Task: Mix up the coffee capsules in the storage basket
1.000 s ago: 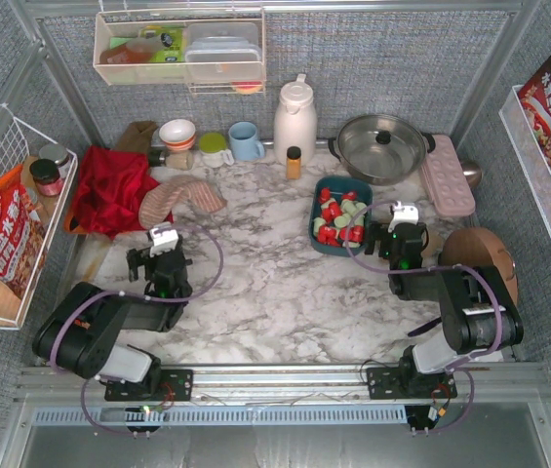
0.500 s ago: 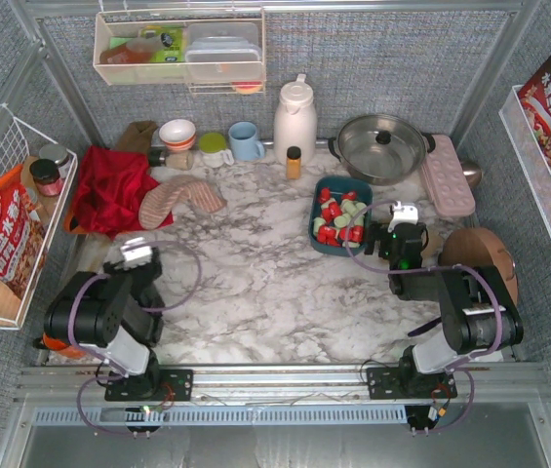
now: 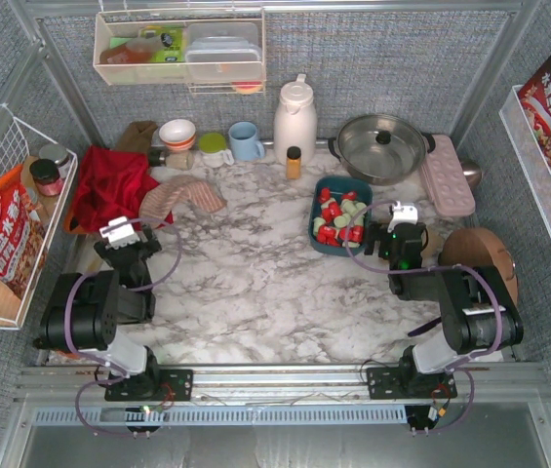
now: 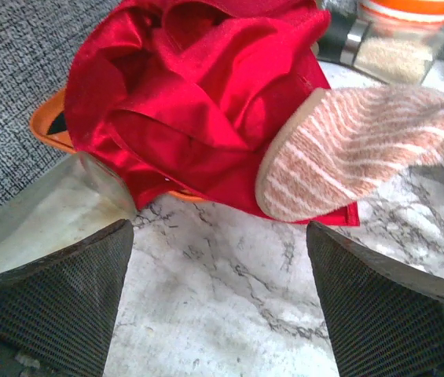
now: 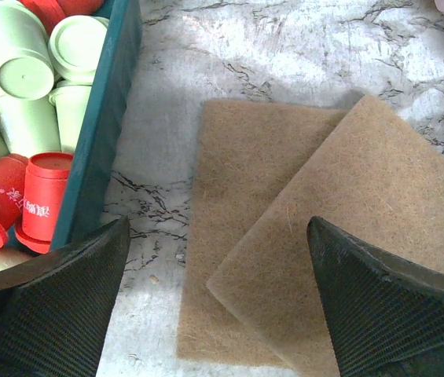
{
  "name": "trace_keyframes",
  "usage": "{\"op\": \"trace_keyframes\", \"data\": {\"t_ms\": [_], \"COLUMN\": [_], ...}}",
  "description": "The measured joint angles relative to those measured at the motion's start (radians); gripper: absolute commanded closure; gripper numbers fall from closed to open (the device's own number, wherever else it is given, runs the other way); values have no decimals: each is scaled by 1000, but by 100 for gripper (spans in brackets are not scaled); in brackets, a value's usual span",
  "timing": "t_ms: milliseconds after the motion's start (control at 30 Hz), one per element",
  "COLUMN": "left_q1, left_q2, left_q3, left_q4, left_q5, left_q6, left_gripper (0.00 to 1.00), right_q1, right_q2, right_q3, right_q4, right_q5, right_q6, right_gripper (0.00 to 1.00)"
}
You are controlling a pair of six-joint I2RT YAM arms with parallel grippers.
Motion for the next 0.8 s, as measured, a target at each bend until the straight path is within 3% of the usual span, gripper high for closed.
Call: {"op": "trace_keyframes", "data": {"t_ms": [133,800], "left_q1": [1,5], "left_q2": [-12,1], "left_q3": [21,15], "left_q4": [-75,-71], "left_q5": [32,59], "left_q6": [2,2], "left_gripper": [1,1], "right_q1": [0,-1], "right_q2": [0,0], "right_q3": [0,6], "right_q4": [-1,-7], "right_q5": [0,0], "right_q6": [0,-1], "right_gripper": [1,1]}}
